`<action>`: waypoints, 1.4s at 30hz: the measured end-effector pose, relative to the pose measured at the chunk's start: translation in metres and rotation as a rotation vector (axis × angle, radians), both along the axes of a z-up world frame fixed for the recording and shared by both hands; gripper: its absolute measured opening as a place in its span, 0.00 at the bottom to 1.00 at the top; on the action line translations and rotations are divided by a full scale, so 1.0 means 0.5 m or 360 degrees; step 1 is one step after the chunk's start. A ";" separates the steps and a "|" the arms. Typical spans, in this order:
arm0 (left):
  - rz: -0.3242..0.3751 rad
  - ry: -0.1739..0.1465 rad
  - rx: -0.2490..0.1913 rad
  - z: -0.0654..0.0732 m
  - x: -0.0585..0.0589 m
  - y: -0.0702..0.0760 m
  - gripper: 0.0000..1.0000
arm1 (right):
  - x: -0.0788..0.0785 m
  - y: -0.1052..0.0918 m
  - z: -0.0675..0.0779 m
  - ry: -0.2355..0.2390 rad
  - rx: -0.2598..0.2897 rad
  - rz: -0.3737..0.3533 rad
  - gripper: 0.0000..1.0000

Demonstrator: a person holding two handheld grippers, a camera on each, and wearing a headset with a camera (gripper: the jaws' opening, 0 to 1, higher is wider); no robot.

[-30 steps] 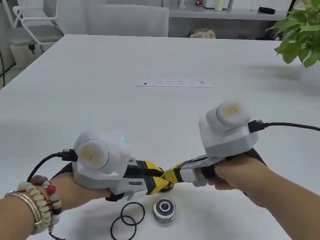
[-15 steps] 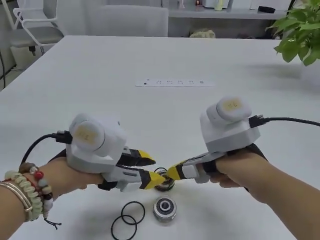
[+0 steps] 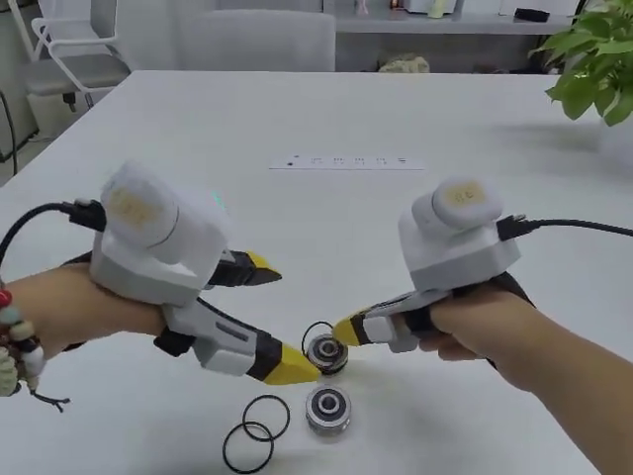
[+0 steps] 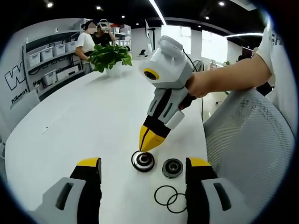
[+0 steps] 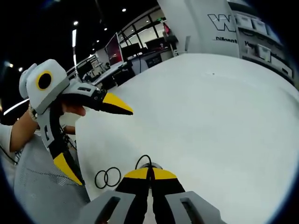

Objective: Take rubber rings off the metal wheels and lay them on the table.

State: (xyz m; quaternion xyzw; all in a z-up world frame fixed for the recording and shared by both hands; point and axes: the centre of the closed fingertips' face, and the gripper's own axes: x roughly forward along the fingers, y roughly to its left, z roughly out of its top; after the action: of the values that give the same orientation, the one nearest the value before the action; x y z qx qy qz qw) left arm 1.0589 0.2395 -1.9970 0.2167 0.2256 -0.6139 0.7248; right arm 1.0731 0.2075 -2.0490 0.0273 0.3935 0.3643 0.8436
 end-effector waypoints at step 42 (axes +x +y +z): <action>0.0486 -0.0035 0.0066 0.001 -0.125 0.273 0.93 | 0.002 0.028 0.098 -0.0161 0.0142 0.0030 0.00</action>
State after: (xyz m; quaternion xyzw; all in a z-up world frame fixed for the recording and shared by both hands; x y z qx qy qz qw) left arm 0.9966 0.3759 -1.9968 0.2016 0.2606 -0.4894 0.8074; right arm 1.0739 0.2213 -1.9999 0.0428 0.3338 0.3903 0.8570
